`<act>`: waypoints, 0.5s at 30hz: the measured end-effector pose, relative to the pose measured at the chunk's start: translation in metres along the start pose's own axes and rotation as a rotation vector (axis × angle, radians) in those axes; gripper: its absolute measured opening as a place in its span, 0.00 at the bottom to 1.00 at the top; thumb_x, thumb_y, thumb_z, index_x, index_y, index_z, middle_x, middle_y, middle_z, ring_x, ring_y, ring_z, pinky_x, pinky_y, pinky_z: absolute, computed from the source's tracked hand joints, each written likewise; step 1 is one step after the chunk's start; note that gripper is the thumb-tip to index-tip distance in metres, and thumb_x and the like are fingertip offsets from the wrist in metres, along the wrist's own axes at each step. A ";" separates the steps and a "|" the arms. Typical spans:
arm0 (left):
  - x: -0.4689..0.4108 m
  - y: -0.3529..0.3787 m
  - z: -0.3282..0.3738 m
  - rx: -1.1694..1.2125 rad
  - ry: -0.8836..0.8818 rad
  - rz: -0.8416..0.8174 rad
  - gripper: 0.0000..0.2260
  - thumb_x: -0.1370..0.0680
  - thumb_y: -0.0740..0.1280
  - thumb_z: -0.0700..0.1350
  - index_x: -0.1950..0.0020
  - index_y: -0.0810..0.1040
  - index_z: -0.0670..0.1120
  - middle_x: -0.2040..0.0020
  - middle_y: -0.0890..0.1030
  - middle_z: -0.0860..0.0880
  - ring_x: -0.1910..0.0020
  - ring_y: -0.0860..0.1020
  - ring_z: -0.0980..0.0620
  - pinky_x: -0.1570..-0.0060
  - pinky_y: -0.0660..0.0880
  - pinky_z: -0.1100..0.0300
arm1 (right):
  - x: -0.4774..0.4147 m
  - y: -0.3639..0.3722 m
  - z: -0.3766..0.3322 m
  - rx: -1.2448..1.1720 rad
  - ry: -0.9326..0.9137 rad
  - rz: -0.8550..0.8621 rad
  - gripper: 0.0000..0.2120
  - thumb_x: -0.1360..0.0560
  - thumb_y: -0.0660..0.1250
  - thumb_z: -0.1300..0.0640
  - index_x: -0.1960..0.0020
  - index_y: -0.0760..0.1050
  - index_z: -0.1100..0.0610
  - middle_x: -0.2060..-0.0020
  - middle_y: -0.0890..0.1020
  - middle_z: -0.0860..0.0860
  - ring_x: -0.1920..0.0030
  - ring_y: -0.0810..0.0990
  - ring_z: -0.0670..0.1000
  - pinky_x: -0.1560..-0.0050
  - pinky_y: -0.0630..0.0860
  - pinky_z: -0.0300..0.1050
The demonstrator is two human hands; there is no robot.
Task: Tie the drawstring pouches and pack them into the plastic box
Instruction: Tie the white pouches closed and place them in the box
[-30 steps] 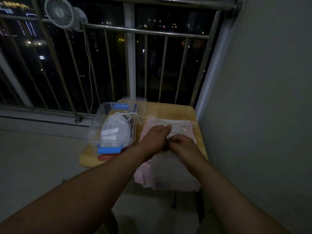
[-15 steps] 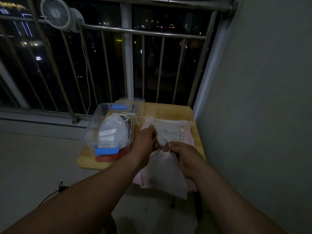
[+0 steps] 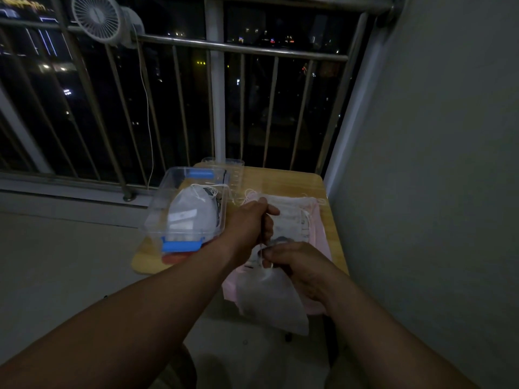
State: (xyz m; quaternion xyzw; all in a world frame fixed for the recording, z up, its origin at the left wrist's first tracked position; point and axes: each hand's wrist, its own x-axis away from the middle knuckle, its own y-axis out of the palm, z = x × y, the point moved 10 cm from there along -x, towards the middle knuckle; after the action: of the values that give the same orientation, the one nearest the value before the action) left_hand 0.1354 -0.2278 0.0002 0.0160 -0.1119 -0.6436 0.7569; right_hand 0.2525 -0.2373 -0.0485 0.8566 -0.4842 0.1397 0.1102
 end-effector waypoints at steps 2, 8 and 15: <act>-0.001 0.004 0.002 -0.020 -0.005 -0.020 0.21 0.13 0.55 0.52 0.41 0.78 0.37 0.65 0.79 0.45 0.66 0.76 0.48 0.62 0.75 0.53 | 0.002 0.004 -0.003 0.060 -0.032 -0.056 0.10 0.23 0.71 0.61 0.49 0.84 0.68 0.45 0.84 0.67 0.39 0.81 0.67 0.30 0.74 0.64; 0.005 0.017 0.001 -0.142 -0.046 -0.130 0.20 0.13 0.54 0.57 0.35 0.80 0.48 0.51 0.86 0.42 0.49 0.84 0.43 0.46 0.80 0.49 | 0.010 0.011 -0.020 0.254 -0.101 -0.099 0.09 0.20 0.68 0.61 0.55 0.86 0.61 0.55 0.87 0.50 0.53 0.84 0.48 0.52 0.78 0.39; 0.015 0.007 -0.037 -0.503 -0.100 -0.229 0.18 0.16 0.61 0.57 0.30 0.75 0.50 0.37 0.81 0.47 0.37 0.78 0.48 0.30 0.72 0.45 | 0.004 -0.025 -0.019 0.267 -0.124 0.143 0.08 0.20 0.68 0.61 0.51 0.86 0.57 0.55 0.88 0.55 0.48 0.85 0.58 0.44 0.82 0.53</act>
State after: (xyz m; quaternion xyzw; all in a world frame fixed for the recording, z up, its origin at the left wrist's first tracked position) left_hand 0.1512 -0.2458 -0.0325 -0.1917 0.0167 -0.7324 0.6531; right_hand 0.2740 -0.2218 -0.0310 0.8340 -0.5269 0.1573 -0.0451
